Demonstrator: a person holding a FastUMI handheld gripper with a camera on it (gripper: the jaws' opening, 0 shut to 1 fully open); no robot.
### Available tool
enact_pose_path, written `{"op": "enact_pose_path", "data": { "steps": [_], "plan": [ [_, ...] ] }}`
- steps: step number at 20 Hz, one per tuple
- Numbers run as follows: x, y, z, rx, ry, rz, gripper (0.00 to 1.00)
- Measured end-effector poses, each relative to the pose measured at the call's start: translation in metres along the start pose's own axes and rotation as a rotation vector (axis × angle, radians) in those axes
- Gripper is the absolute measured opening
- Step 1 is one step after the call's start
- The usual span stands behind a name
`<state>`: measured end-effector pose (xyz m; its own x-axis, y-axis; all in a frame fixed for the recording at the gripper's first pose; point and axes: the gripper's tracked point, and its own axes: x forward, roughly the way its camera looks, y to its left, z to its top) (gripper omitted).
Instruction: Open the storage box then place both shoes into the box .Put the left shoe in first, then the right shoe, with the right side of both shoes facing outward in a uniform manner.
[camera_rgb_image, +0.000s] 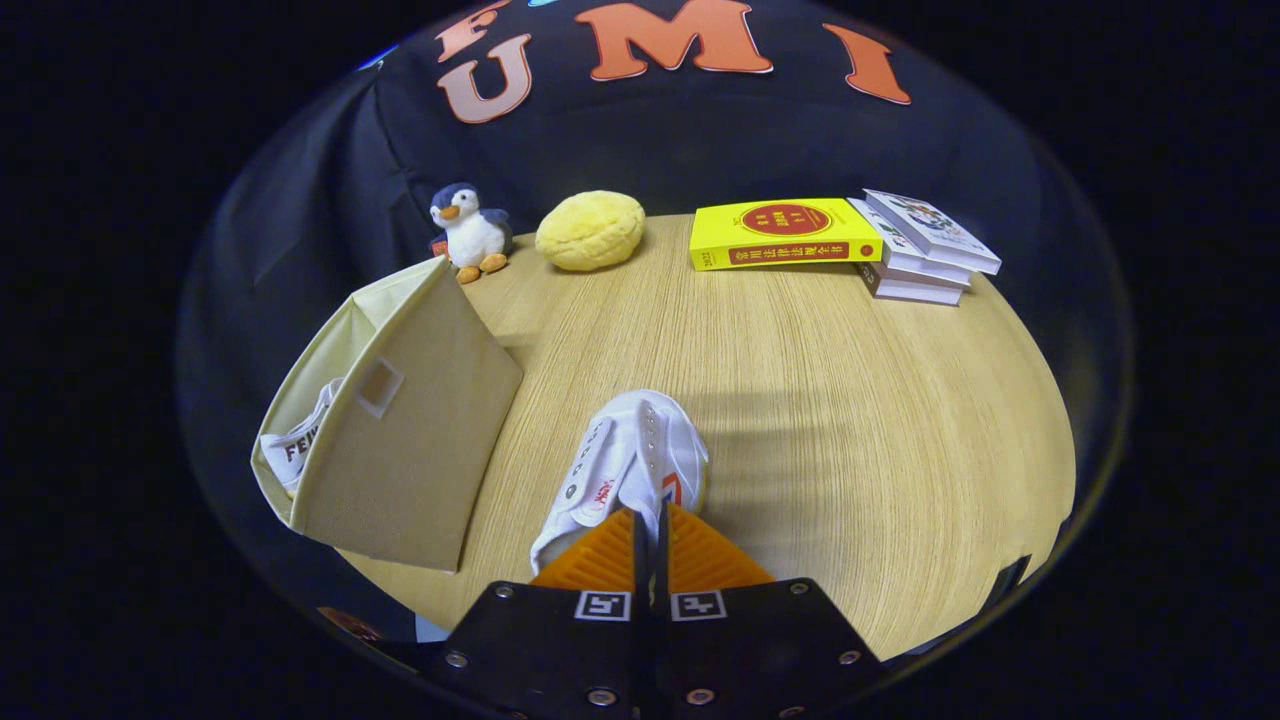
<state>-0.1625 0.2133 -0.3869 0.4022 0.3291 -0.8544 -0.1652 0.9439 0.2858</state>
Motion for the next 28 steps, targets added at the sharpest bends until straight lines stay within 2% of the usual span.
{"op": "enact_pose_path", "data": {
  "steps": [3,6,11,14,16,17,19,20,22,26,28],
  "plan": [
    [-0.004,0.007,0.017,0.046,-0.040,0.022,0.00],
    [0.000,0.001,0.012,-0.039,-0.024,-0.010,0.00],
    [0.017,-0.030,-0.027,-0.114,0.042,-0.126,0.02],
    [0.024,-0.032,-0.029,-0.149,0.027,-0.120,0.05],
    [0.028,-0.039,-0.028,-0.208,0.032,-0.150,0.13],
    [0.030,-0.043,-0.026,-0.254,0.032,-0.171,0.25],
    [0.037,-0.050,-0.030,-0.326,0.056,-0.183,0.35],
    [0.040,-0.051,-0.033,-0.333,0.075,-0.173,0.41],
    [0.044,-0.052,-0.036,-0.298,0.096,-0.137,0.47],
    [0.052,-0.044,-0.039,-0.137,0.127,-0.023,0.45],
    [0.055,-0.047,-0.035,-0.117,0.126,-0.031,0.25]
  ]
}}
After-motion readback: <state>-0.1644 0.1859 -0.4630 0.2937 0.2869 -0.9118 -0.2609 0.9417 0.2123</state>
